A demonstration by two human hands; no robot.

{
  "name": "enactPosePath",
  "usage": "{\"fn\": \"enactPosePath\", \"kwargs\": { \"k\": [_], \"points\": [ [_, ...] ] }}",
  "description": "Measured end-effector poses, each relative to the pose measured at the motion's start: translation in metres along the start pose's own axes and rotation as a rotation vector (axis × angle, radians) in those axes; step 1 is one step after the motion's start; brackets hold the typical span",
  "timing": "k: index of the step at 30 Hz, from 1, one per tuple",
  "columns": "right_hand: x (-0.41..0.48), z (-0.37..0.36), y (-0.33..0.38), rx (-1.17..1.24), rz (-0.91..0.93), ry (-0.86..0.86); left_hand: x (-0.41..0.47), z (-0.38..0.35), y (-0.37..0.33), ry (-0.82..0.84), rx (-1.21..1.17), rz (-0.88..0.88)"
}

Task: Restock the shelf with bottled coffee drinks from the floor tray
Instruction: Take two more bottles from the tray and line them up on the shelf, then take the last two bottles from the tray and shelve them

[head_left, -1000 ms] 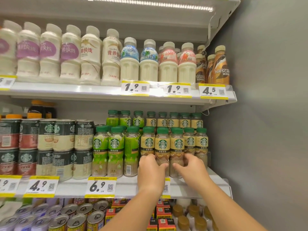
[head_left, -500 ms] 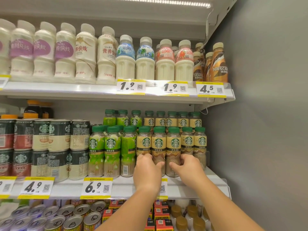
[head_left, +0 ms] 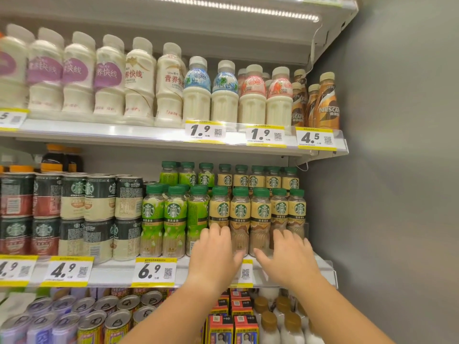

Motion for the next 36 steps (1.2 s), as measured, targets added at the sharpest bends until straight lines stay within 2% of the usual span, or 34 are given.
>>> {"fn": "enactPosePath", "kwargs": {
  "k": [3, 7, 13, 18, 25, 33, 36],
  "points": [
    [-0.018, 0.003, 0.001, -0.069, 0.029, 0.011, -0.012, 0.002, 0.01, 0.057, 0.103, -0.106],
    [-0.053, 0.005, 0.007, -0.098, 0.056, -0.022, -0.037, 0.001, 0.027, 0.147, 0.127, -0.217],
    [-0.118, -0.017, 0.027, -0.166, 0.023, -0.025, -0.096, -0.008, 0.054, 0.153, 0.118, -0.33],
    [-0.186, -0.066, 0.046, -0.115, -0.027, 0.009, -0.16, -0.039, 0.071, 0.199, 0.013, -0.412],
    [-0.278, -0.143, 0.061, -0.116, -0.107, 0.221, -0.26, -0.095, 0.102, 0.394, -0.084, -0.455],
    [-0.395, -0.255, 0.071, -0.087, -0.137, 0.504, -0.403, -0.182, 0.155, 0.75, -0.224, -0.524],
    [-0.436, -0.297, 0.074, -0.084, -0.102, 0.657, -0.459, -0.209, 0.172, 0.961, -0.273, -0.477]
  ]
}}
Point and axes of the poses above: each hand's wrist, its own x-axis towards the middle knuckle, its own z-axis out of the back of the hand, y = z × x, the point moved 3 cm from there along x, towards the middle knuckle, and after that the axes turned 2 degrees about y, right-handed, at the moved point
